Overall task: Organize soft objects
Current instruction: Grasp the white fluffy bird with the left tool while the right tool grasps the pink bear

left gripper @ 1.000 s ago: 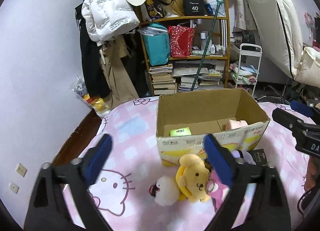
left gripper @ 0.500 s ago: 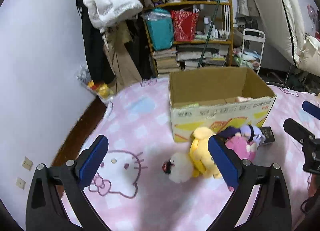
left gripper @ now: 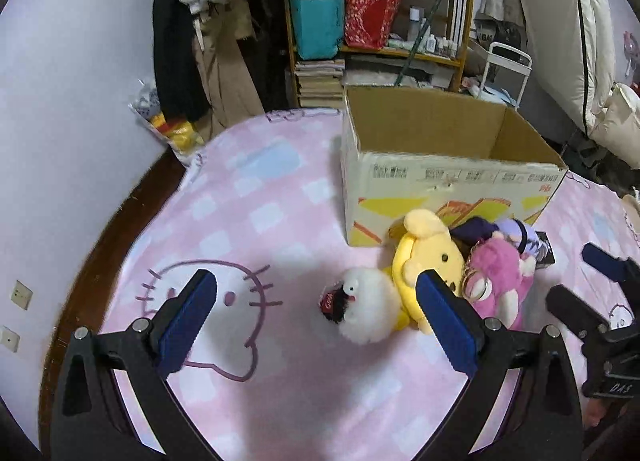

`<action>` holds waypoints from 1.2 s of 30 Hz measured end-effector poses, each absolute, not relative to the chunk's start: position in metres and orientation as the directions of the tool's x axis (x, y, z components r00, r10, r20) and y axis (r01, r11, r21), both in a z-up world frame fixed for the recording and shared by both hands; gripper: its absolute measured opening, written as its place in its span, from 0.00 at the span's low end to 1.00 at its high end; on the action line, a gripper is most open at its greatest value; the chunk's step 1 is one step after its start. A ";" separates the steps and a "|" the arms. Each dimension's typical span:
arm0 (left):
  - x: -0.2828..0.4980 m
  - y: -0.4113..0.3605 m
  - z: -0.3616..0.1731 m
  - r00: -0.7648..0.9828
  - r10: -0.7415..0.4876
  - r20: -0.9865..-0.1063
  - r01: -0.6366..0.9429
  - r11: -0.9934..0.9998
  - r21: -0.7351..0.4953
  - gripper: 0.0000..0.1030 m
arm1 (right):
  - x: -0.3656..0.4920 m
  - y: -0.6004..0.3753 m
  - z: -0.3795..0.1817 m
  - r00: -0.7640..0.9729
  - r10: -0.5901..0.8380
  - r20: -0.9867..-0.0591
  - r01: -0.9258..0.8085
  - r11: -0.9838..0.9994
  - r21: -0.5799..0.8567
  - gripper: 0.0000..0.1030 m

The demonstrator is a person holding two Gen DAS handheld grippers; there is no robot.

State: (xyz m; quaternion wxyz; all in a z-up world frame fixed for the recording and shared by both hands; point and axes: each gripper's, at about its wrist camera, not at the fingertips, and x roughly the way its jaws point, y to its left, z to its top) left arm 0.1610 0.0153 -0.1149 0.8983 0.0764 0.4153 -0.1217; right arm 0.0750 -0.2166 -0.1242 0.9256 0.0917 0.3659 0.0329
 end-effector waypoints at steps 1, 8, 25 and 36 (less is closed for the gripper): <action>0.162 0.016 -0.119 0.617 -0.166 -0.769 0.290 0.957 0.026 0.96 | 0.078 -0.215 -0.129 0.720 0.146 -0.679 -0.001 0.978 0.210 1.00; 0.173 0.009 -0.142 0.575 -0.178 -0.799 0.318 0.948 0.018 0.96 | 0.087 -0.216 -0.151 0.689 0.165 -0.706 0.010 0.972 0.236 1.00; 0.185 0.005 -0.171 0.501 -0.165 -0.849 0.326 0.945 0.009 0.96 | 0.103 -0.213 -0.172 0.631 0.183 -0.754 0.008 0.970 0.242 1.00; 0.192 0.006 -0.184 0.481 -0.164 -0.861 0.308 0.951 -0.009 0.96 | 0.108 -0.201 -0.180 0.611 0.191 -0.768 -0.021 0.974 0.225 1.00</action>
